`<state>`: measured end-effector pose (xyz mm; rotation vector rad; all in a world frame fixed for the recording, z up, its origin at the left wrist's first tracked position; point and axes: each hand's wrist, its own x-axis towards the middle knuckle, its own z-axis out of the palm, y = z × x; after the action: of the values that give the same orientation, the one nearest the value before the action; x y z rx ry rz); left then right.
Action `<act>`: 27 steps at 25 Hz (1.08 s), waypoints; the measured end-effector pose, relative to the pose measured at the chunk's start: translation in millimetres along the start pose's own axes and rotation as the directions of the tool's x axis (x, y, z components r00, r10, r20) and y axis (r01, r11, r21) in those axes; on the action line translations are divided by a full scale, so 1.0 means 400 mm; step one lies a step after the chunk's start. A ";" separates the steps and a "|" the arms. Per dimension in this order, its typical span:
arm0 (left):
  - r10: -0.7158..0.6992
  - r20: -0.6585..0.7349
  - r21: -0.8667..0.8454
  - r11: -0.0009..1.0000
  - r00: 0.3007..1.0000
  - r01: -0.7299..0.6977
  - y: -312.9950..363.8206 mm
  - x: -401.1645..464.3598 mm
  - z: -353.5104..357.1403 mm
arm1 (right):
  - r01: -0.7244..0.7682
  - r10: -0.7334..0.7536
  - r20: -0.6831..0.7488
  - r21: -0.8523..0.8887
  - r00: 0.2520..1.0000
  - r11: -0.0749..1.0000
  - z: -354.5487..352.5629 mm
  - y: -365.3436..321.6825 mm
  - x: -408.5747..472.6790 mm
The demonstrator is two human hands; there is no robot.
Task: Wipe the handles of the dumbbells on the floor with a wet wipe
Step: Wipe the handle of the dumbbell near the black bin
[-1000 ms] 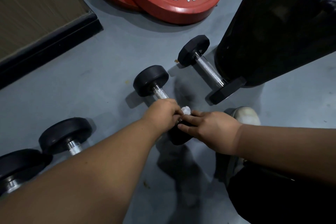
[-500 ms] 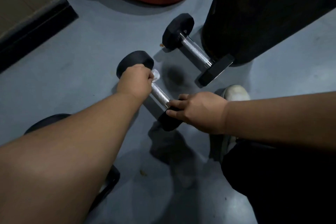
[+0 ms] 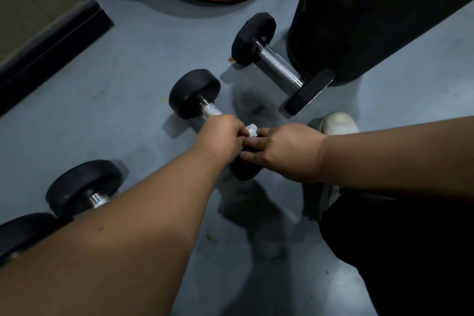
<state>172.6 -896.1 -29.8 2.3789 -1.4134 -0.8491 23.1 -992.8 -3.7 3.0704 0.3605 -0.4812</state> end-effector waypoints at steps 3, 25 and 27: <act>-0.016 0.002 0.011 1.000 1.000 0.016 0.000 0.004 -0.002 | -0.003 0.003 0.000 0.003 1.000 1.000 0.004 -0.004 0.000; -0.101 0.084 -0.084 0.991 0.991 0.108 -0.009 -0.001 -0.027 | 0.004 -0.005 0.096 0.003 0.995 1.000 -0.034 -0.037 0.024; -0.110 0.084 -0.106 0.987 0.990 0.119 -0.011 -0.005 -0.019 | 0.010 -0.011 0.091 0.012 0.996 1.000 -0.034 -0.035 0.028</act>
<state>179.6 -892.9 -25.2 2.3854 -1.2313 -1.0321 34.2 -975.9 6.1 3.0460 0.3731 -0.6227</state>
